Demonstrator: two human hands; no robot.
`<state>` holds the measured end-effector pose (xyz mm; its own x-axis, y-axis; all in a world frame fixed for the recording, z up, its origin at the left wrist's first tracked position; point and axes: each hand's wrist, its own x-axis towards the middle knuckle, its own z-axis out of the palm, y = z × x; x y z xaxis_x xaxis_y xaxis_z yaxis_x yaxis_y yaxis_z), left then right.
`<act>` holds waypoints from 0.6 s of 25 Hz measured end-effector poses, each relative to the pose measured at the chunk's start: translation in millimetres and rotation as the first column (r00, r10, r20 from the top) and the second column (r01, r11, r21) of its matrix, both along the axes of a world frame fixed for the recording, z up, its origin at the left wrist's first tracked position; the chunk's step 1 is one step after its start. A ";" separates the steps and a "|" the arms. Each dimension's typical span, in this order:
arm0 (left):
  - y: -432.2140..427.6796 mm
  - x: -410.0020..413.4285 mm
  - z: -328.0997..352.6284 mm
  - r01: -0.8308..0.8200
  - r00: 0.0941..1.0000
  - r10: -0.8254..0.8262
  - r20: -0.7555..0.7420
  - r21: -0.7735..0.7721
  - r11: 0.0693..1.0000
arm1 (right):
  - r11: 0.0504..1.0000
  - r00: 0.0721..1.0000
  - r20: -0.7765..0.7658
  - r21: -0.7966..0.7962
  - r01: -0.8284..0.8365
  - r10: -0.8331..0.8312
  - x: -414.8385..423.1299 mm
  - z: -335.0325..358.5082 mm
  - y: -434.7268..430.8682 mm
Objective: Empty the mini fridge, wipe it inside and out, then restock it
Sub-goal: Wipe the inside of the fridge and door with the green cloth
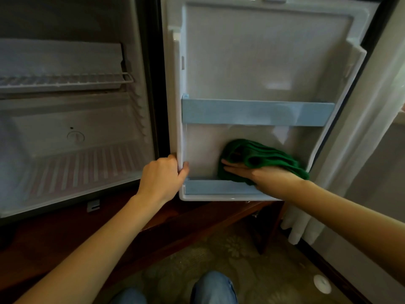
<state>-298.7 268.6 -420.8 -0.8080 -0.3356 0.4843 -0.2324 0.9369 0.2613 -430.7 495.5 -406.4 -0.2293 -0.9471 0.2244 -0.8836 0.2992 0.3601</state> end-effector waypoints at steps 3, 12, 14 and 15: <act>6.1 -3.3 1.1 -0.035 0.999 0.035 0.015 0.002 0.999 | 0.983 0.989 0.030 -0.120 -0.137 0.142 -5.2 -7.7 -54.0; 3.4 -3.5 -1.6 -0.039 0.999 0.039 -0.009 -0.007 0.999 | 0.438 0.869 0.470 -0.756 0.487 -0.154 -4.0 -33.3 -5.2; 4.3 -2.7 -1.9 -0.051 0.999 0.051 -0.015 0.007 0.999 | 0.241 0.782 0.622 -0.753 0.613 -0.046 11.0 -30.2 -27.2; 5.1 -2.3 -2.0 -0.057 0.998 0.057 -0.016 0.008 0.998 | 0.128 0.742 0.666 -0.745 0.655 0.077 18.9 -26.3 -37.1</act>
